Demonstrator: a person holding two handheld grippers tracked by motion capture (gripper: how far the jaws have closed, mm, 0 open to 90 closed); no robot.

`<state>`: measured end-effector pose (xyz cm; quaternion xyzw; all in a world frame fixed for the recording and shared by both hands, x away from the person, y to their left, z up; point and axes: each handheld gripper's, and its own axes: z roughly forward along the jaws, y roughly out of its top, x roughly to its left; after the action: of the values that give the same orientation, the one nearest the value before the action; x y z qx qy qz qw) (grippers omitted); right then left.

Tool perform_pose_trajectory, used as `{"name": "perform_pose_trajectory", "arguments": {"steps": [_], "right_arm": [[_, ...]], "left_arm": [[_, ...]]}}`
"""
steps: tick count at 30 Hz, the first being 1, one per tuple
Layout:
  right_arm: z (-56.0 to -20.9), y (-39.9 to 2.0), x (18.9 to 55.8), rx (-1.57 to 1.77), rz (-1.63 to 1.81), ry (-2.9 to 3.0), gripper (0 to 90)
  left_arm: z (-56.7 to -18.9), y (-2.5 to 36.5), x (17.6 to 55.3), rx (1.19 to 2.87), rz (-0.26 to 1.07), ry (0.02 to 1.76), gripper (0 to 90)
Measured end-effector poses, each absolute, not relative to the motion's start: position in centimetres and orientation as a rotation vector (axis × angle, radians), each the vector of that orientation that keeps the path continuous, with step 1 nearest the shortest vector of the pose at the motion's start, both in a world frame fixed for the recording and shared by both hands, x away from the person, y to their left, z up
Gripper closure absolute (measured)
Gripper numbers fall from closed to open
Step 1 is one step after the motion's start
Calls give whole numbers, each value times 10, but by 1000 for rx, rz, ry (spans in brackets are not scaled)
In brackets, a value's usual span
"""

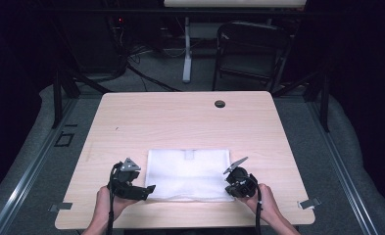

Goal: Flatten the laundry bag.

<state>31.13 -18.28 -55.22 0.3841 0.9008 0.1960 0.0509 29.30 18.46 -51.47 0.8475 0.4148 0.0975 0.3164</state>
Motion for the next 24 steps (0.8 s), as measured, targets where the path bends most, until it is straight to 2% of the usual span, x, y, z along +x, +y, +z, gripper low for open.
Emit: {"name": "perform_pose_trajectory", "arguments": {"steps": [4,6,9,14,19,20,24], "right_arm": [[-552,-186,313,1161,615,2736,900],[-551,-186,313,1169,645,2736,865],[-548,-187,312,1198,722,2709,750],[-540,-191,312,1180,717,2724,501],[-534,-196,310,1194,775,2710,324],[-533,-197,310,1193,770,2708,260],[-531,-199,308,1191,774,2700,221]], "left_arm": [[-511,180,291,2232,284,1043,177],[-511,174,291,2254,287,1013,169],[-512,165,291,2277,268,963,158],[-517,146,295,2313,220,868,108],[-524,121,295,2381,209,784,104],[-525,117,295,2394,197,758,118],[-532,98,297,2444,178,683,166]]}}
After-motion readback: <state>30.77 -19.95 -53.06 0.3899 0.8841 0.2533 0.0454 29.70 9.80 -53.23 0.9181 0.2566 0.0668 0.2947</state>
